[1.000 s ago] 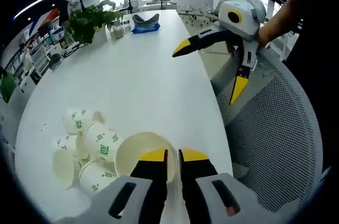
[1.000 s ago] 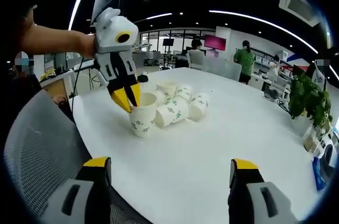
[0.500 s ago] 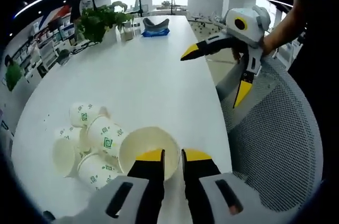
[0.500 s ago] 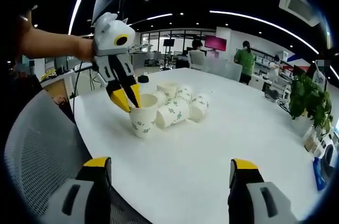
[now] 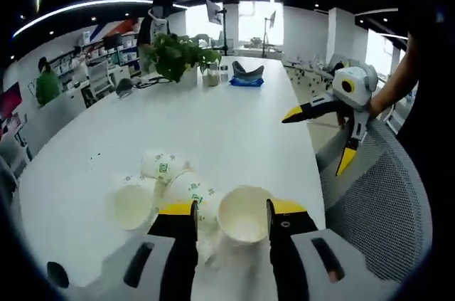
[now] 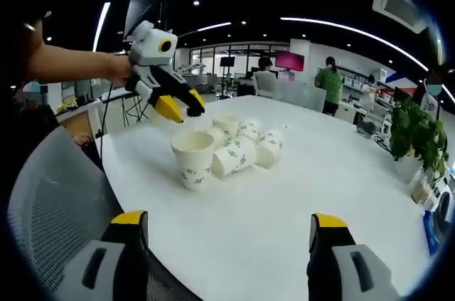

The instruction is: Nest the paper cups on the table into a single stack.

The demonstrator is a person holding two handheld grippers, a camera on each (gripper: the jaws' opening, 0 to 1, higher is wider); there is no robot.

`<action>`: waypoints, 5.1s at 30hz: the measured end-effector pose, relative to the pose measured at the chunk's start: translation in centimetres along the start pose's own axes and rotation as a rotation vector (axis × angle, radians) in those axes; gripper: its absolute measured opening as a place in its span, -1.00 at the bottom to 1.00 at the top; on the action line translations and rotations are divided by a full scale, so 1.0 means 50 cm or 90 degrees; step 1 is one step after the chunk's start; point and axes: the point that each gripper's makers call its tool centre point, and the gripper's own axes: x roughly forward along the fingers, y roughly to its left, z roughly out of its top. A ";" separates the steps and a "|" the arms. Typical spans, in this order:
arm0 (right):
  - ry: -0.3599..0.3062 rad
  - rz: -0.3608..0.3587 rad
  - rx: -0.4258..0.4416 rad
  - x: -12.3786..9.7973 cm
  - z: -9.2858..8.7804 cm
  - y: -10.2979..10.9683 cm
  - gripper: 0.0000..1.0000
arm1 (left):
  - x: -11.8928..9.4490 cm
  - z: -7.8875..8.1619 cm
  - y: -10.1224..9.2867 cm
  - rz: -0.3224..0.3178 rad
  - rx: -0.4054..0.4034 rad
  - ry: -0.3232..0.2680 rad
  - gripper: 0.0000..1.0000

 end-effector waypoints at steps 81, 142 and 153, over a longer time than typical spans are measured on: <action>0.001 -0.019 -0.028 -0.002 0.004 -0.009 0.99 | 0.015 -0.002 0.178 0.160 -0.023 0.035 -1.00; 0.001 -0.012 -0.026 -0.002 0.003 -0.003 0.95 | -0.037 0.089 -0.105 0.004 0.110 0.026 -1.00; 0.001 -0.019 -0.022 -0.003 0.004 -0.007 0.94 | 0.001 0.042 -0.098 -0.002 0.124 0.062 -1.00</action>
